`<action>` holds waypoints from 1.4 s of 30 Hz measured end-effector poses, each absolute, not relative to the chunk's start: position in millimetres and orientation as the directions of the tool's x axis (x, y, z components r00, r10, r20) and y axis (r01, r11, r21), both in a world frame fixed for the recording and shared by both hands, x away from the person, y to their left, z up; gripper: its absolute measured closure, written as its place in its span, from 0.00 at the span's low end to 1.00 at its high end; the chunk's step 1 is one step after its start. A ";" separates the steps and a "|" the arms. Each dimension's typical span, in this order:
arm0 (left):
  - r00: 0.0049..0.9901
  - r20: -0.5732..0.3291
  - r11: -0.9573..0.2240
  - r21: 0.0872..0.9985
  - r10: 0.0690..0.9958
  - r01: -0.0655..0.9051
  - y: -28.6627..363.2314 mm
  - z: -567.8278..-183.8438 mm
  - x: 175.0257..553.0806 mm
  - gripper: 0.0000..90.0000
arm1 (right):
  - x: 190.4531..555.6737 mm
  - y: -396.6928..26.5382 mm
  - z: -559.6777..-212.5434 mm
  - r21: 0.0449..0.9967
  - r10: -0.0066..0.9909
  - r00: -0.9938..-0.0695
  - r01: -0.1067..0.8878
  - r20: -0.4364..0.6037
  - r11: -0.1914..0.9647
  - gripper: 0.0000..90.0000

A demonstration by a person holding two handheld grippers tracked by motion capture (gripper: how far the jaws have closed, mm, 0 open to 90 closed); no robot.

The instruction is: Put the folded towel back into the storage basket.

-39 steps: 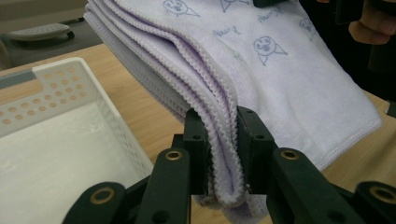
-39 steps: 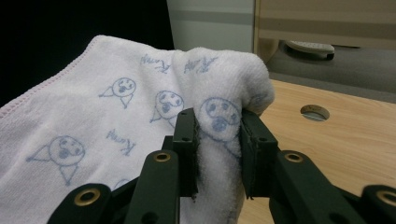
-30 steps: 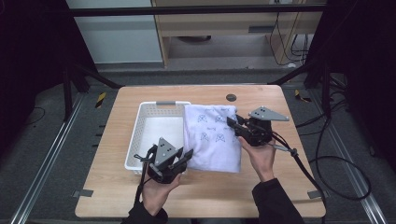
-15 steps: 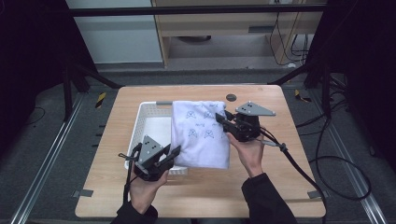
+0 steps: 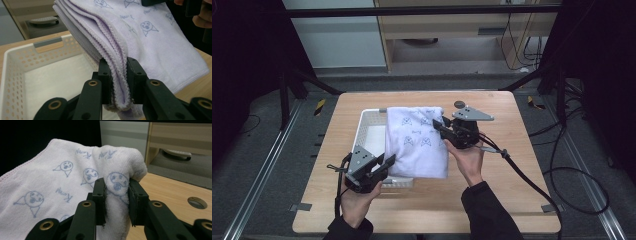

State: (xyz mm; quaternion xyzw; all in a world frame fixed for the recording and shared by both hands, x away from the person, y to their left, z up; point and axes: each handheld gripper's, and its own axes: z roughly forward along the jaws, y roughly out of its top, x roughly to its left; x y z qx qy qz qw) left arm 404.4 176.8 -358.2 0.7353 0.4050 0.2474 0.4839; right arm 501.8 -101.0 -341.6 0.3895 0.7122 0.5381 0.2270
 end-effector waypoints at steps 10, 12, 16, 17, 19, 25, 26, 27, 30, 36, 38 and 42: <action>0.518 -0.037 -0.180 0.914 0.854 0.363 199.5 -356.1 405.1 0.82 | 508.6 -75.8 -339.8 0.944 0.786 -0.611 0.305 0.092 0.126 0.79; 0.510 -0.042 -0.173 0.914 0.859 0.367 205.0 -356.0 405.7 0.82 | 510.1 -70.1 -340.0 0.944 0.785 -0.613 0.303 0.089 0.130 0.79; 0.499 -0.051 -0.162 0.913 0.865 0.374 212.7 -356.9 406.9 0.82 | 513.6 -60.1 -341.1 0.944 0.781 -0.618 0.302 0.087 0.133 0.79; 0.494 -0.052 -0.159 0.913 0.868 0.376 215.0 -357.2 407.4 0.83 | 514.1 -58.2 -341.3 0.944 0.781 -0.618 0.304 0.089 0.132 0.79; 0.485 -0.054 -0.154 0.913 0.873 0.378 218.6 -357.3 408.0 0.82 | 515.9 -53.3 -341.9 0.945 0.780 -0.620 0.298 0.086 0.133 0.79; 0.462 -0.059 -0.141 0.911 0.885 0.387 227.6 -359.5 411.2 0.82 | 520.5 -42.3 -344.4 0.945 0.778 -0.622 0.301 0.090 0.131 0.79; 0.458 -0.060 -0.139 0.911 0.887 0.389 228.8 -360.4 412.1 0.82 | 521.4 -40.4 -344.7 0.944 0.778 -0.622 0.301 0.090 0.132 0.79; 0.455 -0.060 -0.139 0.910 0.889 0.391 230.1 -361.0 413.0 0.82 | 522.5 -38.3 -345.1 0.945 0.777 -0.623 0.299 0.087 0.134 0.79; 0.443 -0.065 -0.131 0.908 0.894 0.397 234.8 -361.9 415.1 0.83 | 525.8 -32.6 -347.0 0.945 0.776 -0.624 0.299 0.087 0.134 0.79; 0.422 -0.072 -0.115 0.908 0.904 0.402 244.7 -362.3 417.7 0.83 | 531.0 -20.6 -350.7 0.942 0.775 -0.625 0.305 0.090 0.137 0.79; 0.419 -0.073 -0.114 0.908 0.905 0.403 246.6 -362.6 418.4 0.83 | 532.7 -18.7 -352.3 0.943 0.772 -0.627 0.311 0.106 0.123 0.79; 0.412 -0.076 -0.110 0.905 0.908 0.411 250.3 -364.0 420.4 0.83 | 536.3 -13.7 -355.3 0.941 0.773 -0.626 0.313 0.101 0.131 0.79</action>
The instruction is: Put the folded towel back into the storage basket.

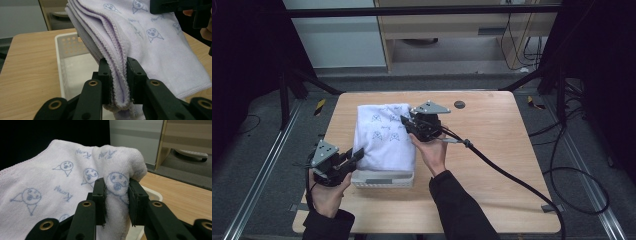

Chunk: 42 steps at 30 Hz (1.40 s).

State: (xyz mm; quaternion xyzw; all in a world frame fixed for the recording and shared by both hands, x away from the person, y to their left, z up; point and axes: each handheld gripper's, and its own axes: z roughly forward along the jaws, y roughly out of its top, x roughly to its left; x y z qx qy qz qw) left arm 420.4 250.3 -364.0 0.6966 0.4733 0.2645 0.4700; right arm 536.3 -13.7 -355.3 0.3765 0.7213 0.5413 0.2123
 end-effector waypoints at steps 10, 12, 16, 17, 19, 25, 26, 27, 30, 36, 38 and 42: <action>0.394 -0.086 -0.095 0.904 0.915 0.418 259.3 -367.1 425.6 0.83 | 543.3 -3.7 -358.7 0.940 0.768 -0.629 0.319 0.117 0.118 0.79; 0.389 -0.081 -0.099 0.901 0.918 0.422 260.0 -368.9 427.5 0.83 | 545.4 -2.5 -361.2 0.939 0.767 -0.630 0.323 0.121 0.117 0.79; 0.382 -0.076 -0.104 0.898 0.921 0.427 261.2 -372.5 430.8 0.83 | 549.6 -0.3 -366.6 0.937 0.766 -0.630 0.330 0.128 0.115 0.79; 0.380 -0.075 -0.105 0.896 0.922 0.431 261.9 -373.5 431.8 0.83 | 551.0 0.4 -368.4 0.936 0.765 -0.630 0.333 0.129 0.116 0.79; 0.374 -0.073 -0.106 0.894 0.925 0.436 263.2 -375.3 433.4 0.83 | 553.4 2.2 -372.2 0.934 0.765 -0.629 0.340 0.137 0.111 0.79; 0.364 -0.077 -0.104 0.885 0.928 0.453 265.5 -381.5 438.7 0.83 | 558.7 7.0 -382.6 0.928 0.766 -0.627 0.354 0.144 0.115 0.79; 0.363 -0.075 -0.106 0.884 0.929 0.454 265.5 -382.5 439.5 0.83 | 559.3 7.2 -383.2 0.927 0.766 -0.625 0.358 0.148 0.113 0.79; 0.363 -0.074 -0.108 0.883 0.929 0.456 265.5 -383.7 440.5 0.83 | 560.2 7.4 -384.1 0.928 0.766 -0.626 0.356 0.146 0.114 0.79; 0.361 -0.074 -0.110 0.880 0.930 0.462 265.7 -386.8 442.5 0.83 | 562.6 8.4 -387.5 0.924 0.767 -0.625 0.362 0.144 0.121 0.79; 0.359 -0.071 -0.119 0.870 0.931 0.479 265.5 -393.6 446.6 0.83 | 566.1 10.8 -394.9 0.917 0.774 -0.619 0.373 0.134 0.139 0.79; 0.357 -0.065 -0.124 0.869 0.932 0.480 265.5 -396.1 448.2 0.83 | 566.6 11.5 -396.7 0.914 0.775 -0.617 0.380 0.135 0.143 0.79; 0.355 -0.061 -0.131 0.861 0.933 0.492 264.4 -400.7 450.2 0.83 | 568.6 13.1 -401.2 0.910 0.779 -0.613 0.386 0.131 0.151 0.79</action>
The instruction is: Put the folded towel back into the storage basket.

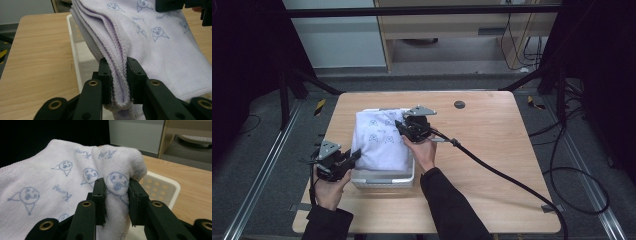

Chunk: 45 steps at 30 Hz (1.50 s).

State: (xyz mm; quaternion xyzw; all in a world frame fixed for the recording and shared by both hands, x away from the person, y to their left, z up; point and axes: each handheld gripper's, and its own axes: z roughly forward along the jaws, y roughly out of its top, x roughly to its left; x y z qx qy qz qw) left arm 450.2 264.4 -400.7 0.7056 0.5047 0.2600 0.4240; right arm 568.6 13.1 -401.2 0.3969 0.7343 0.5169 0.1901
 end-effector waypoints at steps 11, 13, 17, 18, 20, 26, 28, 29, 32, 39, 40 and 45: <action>0.356 -0.050 -0.150 0.845 0.933 0.512 263.3 -411.7 456.6 0.83 | 572.3 17.5 -413.7 0.897 0.793 -0.598 0.405 0.117 0.174 0.78; 0.356 -0.047 -0.154 0.843 0.933 0.516 263.2 -413.1 457.5 0.83 | 572.6 17.8 -414.8 0.896 0.795 -0.596 0.408 0.115 0.176 0.78; 0.355 -0.043 -0.161 0.837 0.934 0.523 261.9 -416.5 459.2 0.83 | 572.8 18.9 -417.7 0.894 0.799 -0.592 0.408 0.104 0.186 0.78; 0.356 -0.043 -0.162 0.835 0.934 0.526 261.6 -417.2 459.6 0.83 | 572.9 19.2 -418.6 0.893 0.801 -0.590 0.409 0.101 0.189 0.78; 0.355 -0.039 -0.166 0.833 0.934 0.528 261.1 -419.1 460.7 0.83 | 573.2 19.7 -420.5 0.892 0.803 -0.589 0.407 0.092 0.197 0.78; 0.351 -0.037 -0.172 0.822 0.936 0.543 260.0 -424.3 464.4 0.83 | 574.6 20.7 -424.5 0.888 0.808 -0.584 0.412 0.083 0.207 0.77; 0.352 -0.032 -0.178 0.819 0.935 0.546 259.7 -425.3 465.0 0.83 | 574.7 21.3 -425.7 0.885 0.809 -0.581 0.418 0.086 0.206 0.77; 0.351 -0.033 -0.176 0.818 0.936 0.548 259.5 -425.7 465.2 0.83 | 575.2 21.2 -426.7 0.884 0.809 -0.582 0.415 0.079 0.213 0.77; 0.349 -0.035 -0.177 0.811 0.936 0.557 258.9 -427.3 466.4 0.82 | 575.6 22.1 -428.7 0.881 0.811 -0.579 0.421 0.078 0.216 0.77; 0.343 -0.034 -0.180 0.800 0.939 0.572 258.9 -430.2 468.8 0.82 | 576.1 23.3 -431.8 0.877 0.813 -0.578 0.426 0.075 0.222 0.75; 0.341 -0.034 -0.180 0.799 0.939 0.574 258.7 -430.8 469.2 0.82 | 576.5 23.0 -432.3 0.876 0.812 -0.580 0.425 0.070 0.228 0.75; 0.327 -0.020 -0.188 0.783 0.945 0.593 258.1 -434.6 472.1 0.75 | 578.3 22.5 -434.7 0.865 0.810 -0.583 0.434 0.057 0.251 0.71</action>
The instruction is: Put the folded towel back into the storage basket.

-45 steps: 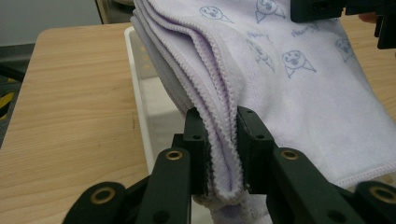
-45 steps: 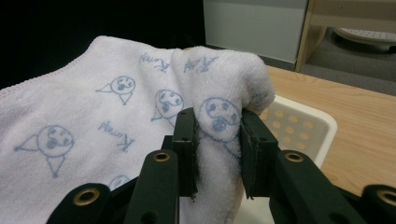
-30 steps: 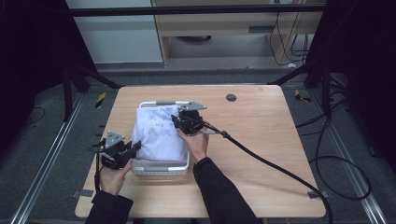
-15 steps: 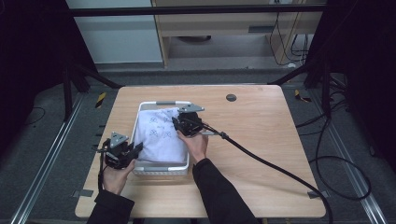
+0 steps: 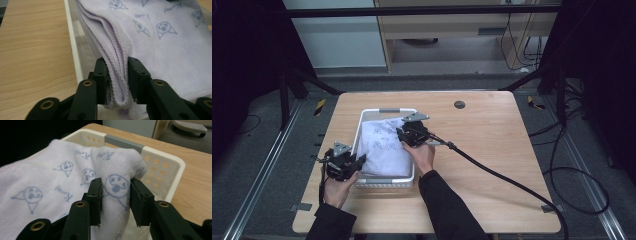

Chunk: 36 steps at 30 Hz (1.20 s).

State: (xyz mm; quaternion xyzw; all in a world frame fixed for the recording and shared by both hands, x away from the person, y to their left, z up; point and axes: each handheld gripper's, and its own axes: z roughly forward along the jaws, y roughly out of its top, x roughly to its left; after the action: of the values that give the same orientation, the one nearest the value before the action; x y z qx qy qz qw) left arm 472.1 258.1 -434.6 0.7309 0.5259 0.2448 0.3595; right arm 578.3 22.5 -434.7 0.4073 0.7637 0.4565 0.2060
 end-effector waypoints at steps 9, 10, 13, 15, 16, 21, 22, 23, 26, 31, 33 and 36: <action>0.312 -0.025 -0.163 0.812 0.950 0.561 261.4 -424.4 467.1 0.71 | 579.0 19.1 -428.8 0.873 0.809 -0.586 0.413 0.037 0.259 0.59; 0.317 -0.024 -0.166 0.812 0.948 0.559 261.7 -423.1 466.4 0.71 | 578.5 18.3 -426.7 0.875 0.809 -0.587 0.409 0.036 0.258 0.58; 0.321 -0.033 -0.155 0.827 0.947 0.541 261.8 -418.2 463.4 0.71 | 576.0 15.9 -420.8 0.882 0.809 -0.588 0.390 0.017 0.265 0.54; 0.331 -0.040 -0.150 0.836 0.943 0.529 262.0 -414.8 461.3 0.70 | 573.9 14.4 -417.6 0.887 0.805 -0.593 0.380 0.016 0.262 0.50; 0.337 -0.042 -0.151 0.837 0.941 0.526 262.2 -413.8 460.7 0.70 | 572.9 13.3 -416.4 0.889 0.803 -0.595 0.377 0.017 0.261 0.48; 0.365 -0.055 -0.150 0.847 0.929 0.510 262.1 -411.0 458.9 0.64 | 570.5 6.9 -412.2 0.874 0.791 -0.612 0.392 0.014 0.288 0.33; 0.367 -0.055 -0.150 0.849 0.929 0.507 262.2 -410.7 458.5 0.62 | 569.3 4.4 -411.0 0.875 0.789 -0.614 0.388 0.010 0.290 0.32; 0.370 -0.051 -0.153 0.852 0.928 0.501 262.6 -410.5 458.5 0.61 | 567.0 0.9 -409.3 0.877 0.787 -0.617 0.384 0.012 0.287 0.30; 0.380 -0.066 -0.144 0.855 0.922 0.498 263.5 -409.3 456.9 0.56 | 561.2 -8.4 -405.8 0.880 0.776 -0.630 0.372 0.006 0.295 0.25; 0.398 -0.064 -0.150 0.863 0.915 0.483 263.5 -407.9 455.3 0.49 | 549.7 -25.4 -400.8 0.881 0.771 -0.637 0.359 -0.011 0.309 0.22; 0.400 -0.060 -0.154 0.864 0.914 0.480 263.2 -407.9 454.5 0.47 | 545.0 -33.0 -399.4 0.884 0.770 -0.638 0.360 0.000 0.299 0.21; 0.404 -0.052 -0.161 0.865 0.913 0.476 262.8 -407.7 453.4 0.44 | 538.5 -44.8 -397.6 0.890 0.771 -0.637 0.356 0.009 0.284 0.20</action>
State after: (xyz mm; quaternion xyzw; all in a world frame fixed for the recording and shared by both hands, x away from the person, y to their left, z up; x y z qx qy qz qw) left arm 453.4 262.8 -407.7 0.7184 0.4835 0.2538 0.4310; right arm 538.5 -44.8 -397.6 0.3656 0.7707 0.4736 0.2192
